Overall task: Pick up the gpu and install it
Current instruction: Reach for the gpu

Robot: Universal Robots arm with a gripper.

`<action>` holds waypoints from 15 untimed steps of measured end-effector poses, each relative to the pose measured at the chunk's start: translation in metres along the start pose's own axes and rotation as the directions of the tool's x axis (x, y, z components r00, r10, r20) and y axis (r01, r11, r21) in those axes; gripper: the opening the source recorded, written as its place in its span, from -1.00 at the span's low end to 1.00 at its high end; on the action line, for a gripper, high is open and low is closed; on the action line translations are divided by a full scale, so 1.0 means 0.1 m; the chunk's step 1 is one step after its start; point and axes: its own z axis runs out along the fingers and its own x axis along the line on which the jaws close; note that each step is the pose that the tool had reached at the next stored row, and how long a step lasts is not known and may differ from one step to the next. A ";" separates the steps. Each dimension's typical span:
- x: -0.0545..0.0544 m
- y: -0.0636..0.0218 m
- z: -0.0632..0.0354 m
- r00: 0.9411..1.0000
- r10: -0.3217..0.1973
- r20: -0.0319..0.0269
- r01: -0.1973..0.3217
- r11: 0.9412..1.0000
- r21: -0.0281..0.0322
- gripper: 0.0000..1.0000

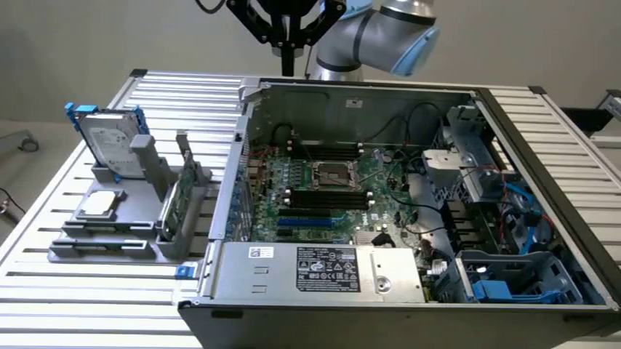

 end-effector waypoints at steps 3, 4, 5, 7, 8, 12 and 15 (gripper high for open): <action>0.11 -0.005 0.000 1.000 0.001 -0.011 -0.001 1.000 0.000 -0.79; 0.15 -0.007 -0.001 1.000 0.001 -0.016 -0.001 1.000 0.001 -0.79; 0.19 -0.009 0.001 1.000 0.001 -0.021 -0.001 1.000 0.001 -0.79; 0.27 -0.013 0.006 1.000 0.001 -0.028 -0.001 1.000 0.001 -0.79; 0.32 -0.016 0.009 1.000 0.002 -0.030 -0.002 1.000 0.001 -0.79; 0.50 -0.025 0.027 0.999 0.002 -0.034 -0.002 1.000 0.001 -0.79; 0.64 -0.033 0.054 0.999 0.001 -0.034 -0.001 1.000 0.002 -0.79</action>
